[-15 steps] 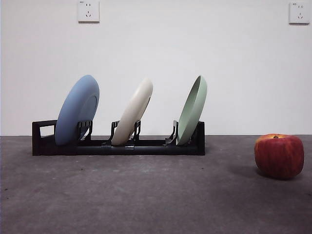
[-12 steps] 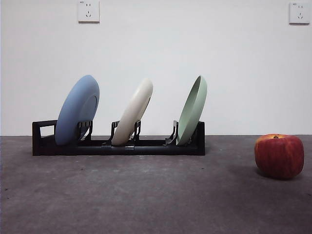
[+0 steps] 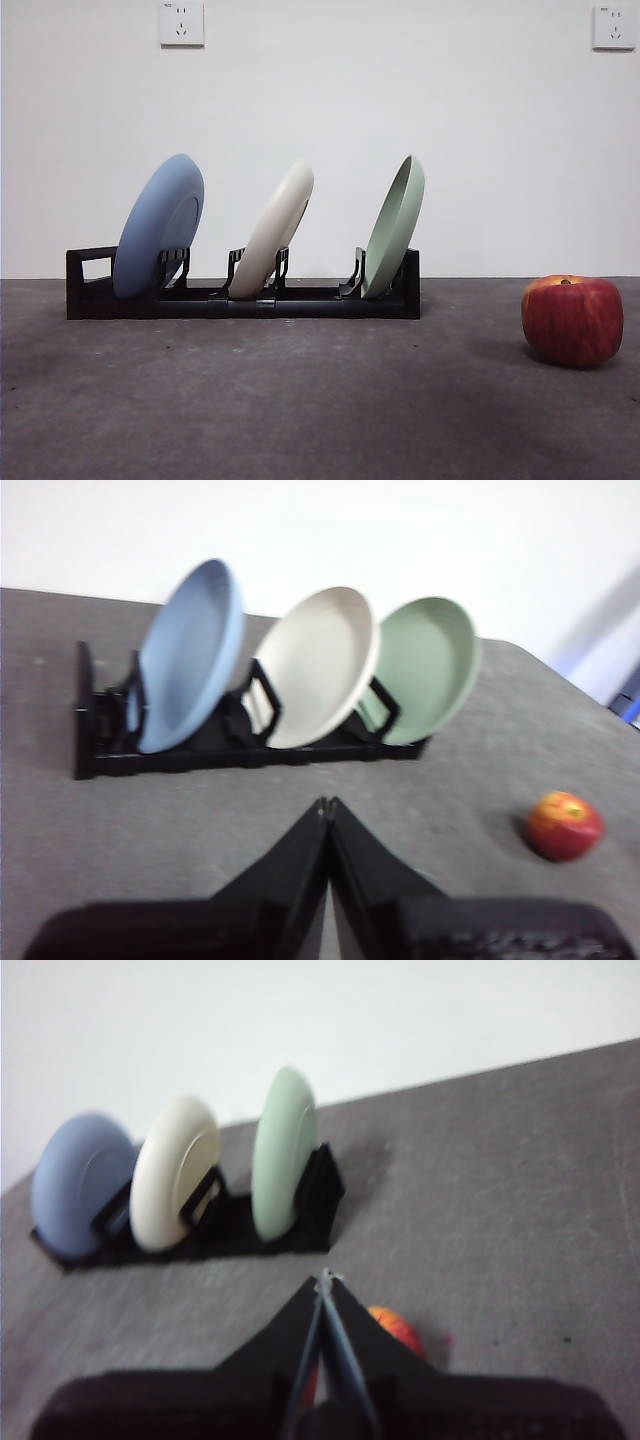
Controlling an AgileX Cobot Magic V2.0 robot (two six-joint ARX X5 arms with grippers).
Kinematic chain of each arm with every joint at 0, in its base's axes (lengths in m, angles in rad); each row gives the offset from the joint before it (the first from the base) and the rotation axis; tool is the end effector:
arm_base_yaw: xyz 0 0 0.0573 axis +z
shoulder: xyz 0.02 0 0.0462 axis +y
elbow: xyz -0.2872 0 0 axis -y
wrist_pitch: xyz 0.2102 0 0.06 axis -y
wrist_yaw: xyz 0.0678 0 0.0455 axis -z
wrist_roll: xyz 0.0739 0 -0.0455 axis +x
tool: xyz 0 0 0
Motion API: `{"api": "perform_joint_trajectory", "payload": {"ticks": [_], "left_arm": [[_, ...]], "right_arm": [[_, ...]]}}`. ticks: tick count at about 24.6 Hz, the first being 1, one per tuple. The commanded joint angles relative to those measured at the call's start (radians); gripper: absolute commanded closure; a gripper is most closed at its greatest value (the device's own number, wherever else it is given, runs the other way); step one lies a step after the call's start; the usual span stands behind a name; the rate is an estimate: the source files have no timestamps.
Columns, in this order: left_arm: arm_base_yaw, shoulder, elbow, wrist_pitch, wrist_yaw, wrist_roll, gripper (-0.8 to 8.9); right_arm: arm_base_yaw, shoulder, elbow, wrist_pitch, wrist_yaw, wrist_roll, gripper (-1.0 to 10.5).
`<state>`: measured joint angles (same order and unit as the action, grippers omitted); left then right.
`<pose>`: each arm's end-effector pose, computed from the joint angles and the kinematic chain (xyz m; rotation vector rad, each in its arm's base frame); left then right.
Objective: Take the yellow plate from the plate rack,put the plate on the table,take the apple from the table,put the apple in the plate
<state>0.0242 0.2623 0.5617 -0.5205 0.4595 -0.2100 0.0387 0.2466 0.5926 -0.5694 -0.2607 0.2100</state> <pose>0.0573 -0.0314 0.2679 -0.2592 0.2613 -0.4096 0.0538 0.0211 0.2705 0.2324 0.2534 0.2738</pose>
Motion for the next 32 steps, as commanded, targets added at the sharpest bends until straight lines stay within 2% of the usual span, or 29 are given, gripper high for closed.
{"api": "perform_joint_trajectory", "payload": {"ticks": [1,8,12,20,22,23,24,26,27,28,32], "left_arm": [[0.003,0.052,0.092,-0.072,0.043,0.03,8.2],[-0.022,0.173,0.303,-0.254,0.076,0.1,8.2],[-0.047,0.214,0.377,-0.336,0.076,0.142,8.2],[-0.09,0.236,0.407,-0.384,0.077,0.159,8.18],[-0.09,0.244,0.407,-0.387,0.104,0.159,8.13],[-0.09,0.248,0.407,-0.385,0.123,0.158,7.92],[-0.09,0.252,0.407,-0.383,0.137,0.158,6.96],[-0.09,0.263,0.41,-0.383,0.154,0.157,3.64],[-0.09,0.266,0.41,-0.383,0.154,0.157,2.43],[-0.09,0.268,0.41,-0.383,0.154,0.157,2.17],[-0.094,0.276,0.41,-0.353,0.177,0.159,2.18]], "right_arm": [[0.0,0.068,0.129,-0.121,-0.014,-0.095,9.6],[0.0,0.222,0.391,-0.401,-0.034,-0.217,9.6],[0.0,0.283,0.481,-0.529,-0.092,-0.278,9.6],[0.002,0.307,0.512,-0.563,-0.111,-0.292,9.5],[0.002,0.307,0.512,-0.562,-0.124,-0.292,9.4],[0.002,0.307,0.514,-0.563,-0.141,-0.292,8.8],[0.002,0.307,0.516,-0.562,-0.161,-0.291,7.5],[0.002,0.307,0.516,-0.563,-0.18,-0.29,4.4],[0.002,0.307,0.516,-0.565,-0.181,-0.29,3.5],[0.002,0.307,0.516,-0.567,-0.181,-0.29,3.4],[0.002,0.307,0.516,-0.578,-0.182,-0.29,3.4]]}}
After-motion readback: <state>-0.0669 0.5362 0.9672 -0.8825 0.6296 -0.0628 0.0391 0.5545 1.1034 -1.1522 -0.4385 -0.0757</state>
